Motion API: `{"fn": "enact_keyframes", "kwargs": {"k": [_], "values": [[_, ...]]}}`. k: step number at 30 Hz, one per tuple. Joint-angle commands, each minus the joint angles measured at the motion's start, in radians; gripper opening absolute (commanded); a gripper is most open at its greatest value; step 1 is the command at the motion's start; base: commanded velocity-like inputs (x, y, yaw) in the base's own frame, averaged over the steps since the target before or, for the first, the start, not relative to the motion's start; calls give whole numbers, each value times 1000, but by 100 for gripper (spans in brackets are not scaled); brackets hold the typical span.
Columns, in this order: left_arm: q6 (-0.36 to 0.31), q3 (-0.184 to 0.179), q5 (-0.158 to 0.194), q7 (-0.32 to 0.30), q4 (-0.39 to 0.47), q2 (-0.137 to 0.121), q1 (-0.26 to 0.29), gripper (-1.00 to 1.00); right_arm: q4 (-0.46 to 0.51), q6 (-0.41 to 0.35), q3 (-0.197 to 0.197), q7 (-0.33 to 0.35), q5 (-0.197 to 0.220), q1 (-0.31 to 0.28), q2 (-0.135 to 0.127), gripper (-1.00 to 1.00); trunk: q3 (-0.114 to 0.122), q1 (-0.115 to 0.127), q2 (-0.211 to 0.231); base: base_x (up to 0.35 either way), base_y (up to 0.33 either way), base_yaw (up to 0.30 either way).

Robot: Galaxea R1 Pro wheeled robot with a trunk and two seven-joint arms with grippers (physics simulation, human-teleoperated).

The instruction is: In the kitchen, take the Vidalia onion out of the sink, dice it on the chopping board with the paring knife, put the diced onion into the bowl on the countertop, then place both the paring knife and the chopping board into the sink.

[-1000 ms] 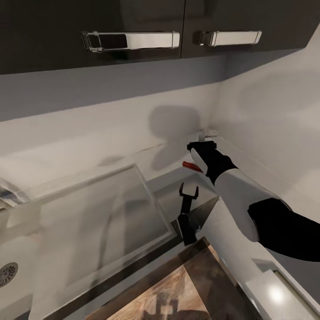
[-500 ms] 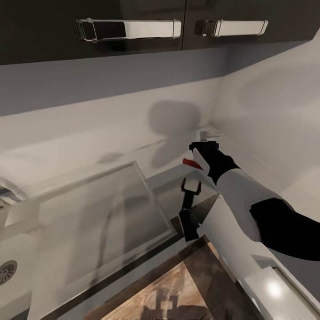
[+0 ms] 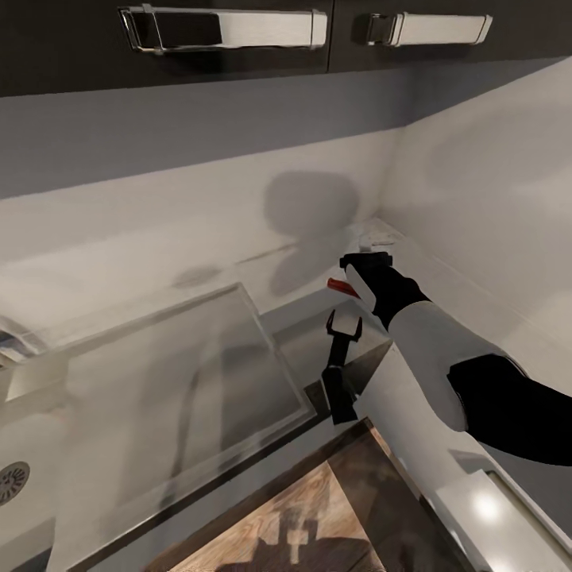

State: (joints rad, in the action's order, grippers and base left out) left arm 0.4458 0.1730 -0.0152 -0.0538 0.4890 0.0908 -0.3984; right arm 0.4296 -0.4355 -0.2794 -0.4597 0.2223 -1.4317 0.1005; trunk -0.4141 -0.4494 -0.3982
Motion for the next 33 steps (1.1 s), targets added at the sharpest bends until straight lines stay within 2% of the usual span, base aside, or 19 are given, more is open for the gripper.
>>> {"fn": "enact_keyframes", "kwargs": {"k": [1, 27, 33], "values": [[1, 6, -2, -6, 2, 1, 0, 100, 1, -5, -9, -8, 10, -1, -1, 100, -3, -1, -2, 0, 0, 0], [1, 6, -3, -5, 2, 1, 0, 100, 2, -3, -9, -7, 11, -1, 1, 100, -45, -1, -2, 23, 0, 0], [1, 6, -3, -5, 2, 1, 0, 100, 2, -3, -9, -7, 11, -1, 1, 100, -54, -1, -2, 140, 0, 0]]}}
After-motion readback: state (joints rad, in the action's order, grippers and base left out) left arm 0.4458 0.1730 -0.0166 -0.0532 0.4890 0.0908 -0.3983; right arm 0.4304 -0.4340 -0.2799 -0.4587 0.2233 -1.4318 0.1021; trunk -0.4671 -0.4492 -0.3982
